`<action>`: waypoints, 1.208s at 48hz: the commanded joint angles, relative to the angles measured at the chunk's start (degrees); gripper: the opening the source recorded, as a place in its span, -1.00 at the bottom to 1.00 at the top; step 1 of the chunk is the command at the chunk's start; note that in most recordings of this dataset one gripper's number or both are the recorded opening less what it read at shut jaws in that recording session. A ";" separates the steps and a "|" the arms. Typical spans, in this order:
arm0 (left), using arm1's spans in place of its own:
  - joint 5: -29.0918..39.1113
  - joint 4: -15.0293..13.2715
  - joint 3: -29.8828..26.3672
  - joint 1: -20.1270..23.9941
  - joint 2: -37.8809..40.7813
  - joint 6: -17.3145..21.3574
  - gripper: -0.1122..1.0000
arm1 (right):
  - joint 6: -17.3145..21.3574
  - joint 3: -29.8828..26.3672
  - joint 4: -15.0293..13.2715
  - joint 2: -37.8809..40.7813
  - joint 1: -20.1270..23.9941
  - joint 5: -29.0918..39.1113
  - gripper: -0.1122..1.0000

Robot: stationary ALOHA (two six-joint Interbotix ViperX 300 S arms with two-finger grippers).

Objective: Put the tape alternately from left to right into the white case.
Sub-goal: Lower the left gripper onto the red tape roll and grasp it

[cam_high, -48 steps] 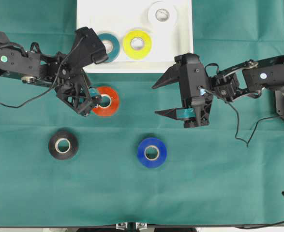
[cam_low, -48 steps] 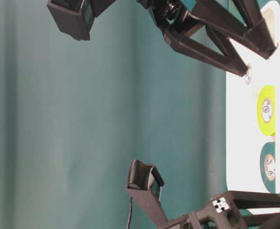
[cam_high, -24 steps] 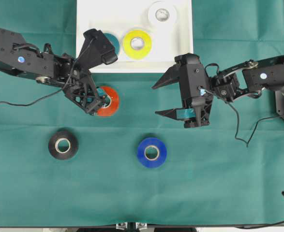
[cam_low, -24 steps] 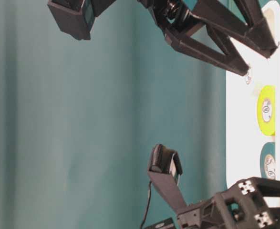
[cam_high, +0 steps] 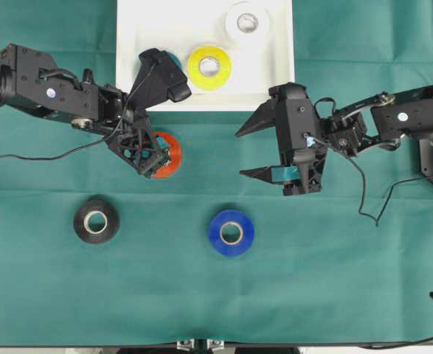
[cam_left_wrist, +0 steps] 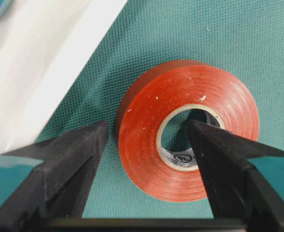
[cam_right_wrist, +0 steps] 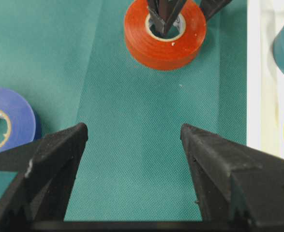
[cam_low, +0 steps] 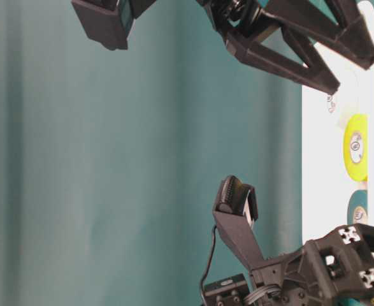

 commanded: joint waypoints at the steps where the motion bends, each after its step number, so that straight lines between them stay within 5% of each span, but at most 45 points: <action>1: 0.35 0.09 -0.97 0.26 -0.62 -0.09 0.82 | -0.09 -0.44 -0.09 -1.14 0.18 -0.53 0.67; 5: 0.79 0.09 -1.32 0.26 -0.70 -0.09 0.66 | -0.09 -0.44 -0.18 -1.05 0.18 -0.53 0.67; 16: 4.39 0.09 -2.64 0.26 -1.14 0.18 -0.47 | -0.09 -0.44 -0.18 -1.05 0.18 -0.53 0.67; 22: 4.48 0.18 -2.64 0.26 -1.14 0.44 -0.84 | -0.09 -0.53 -0.09 -1.14 0.18 -0.53 0.67; 58: 4.75 0.44 -3.69 -2.20 -9.23 2.64 -0.87 | 0.00 -0.70 -0.09 -1.14 0.09 -0.53 0.67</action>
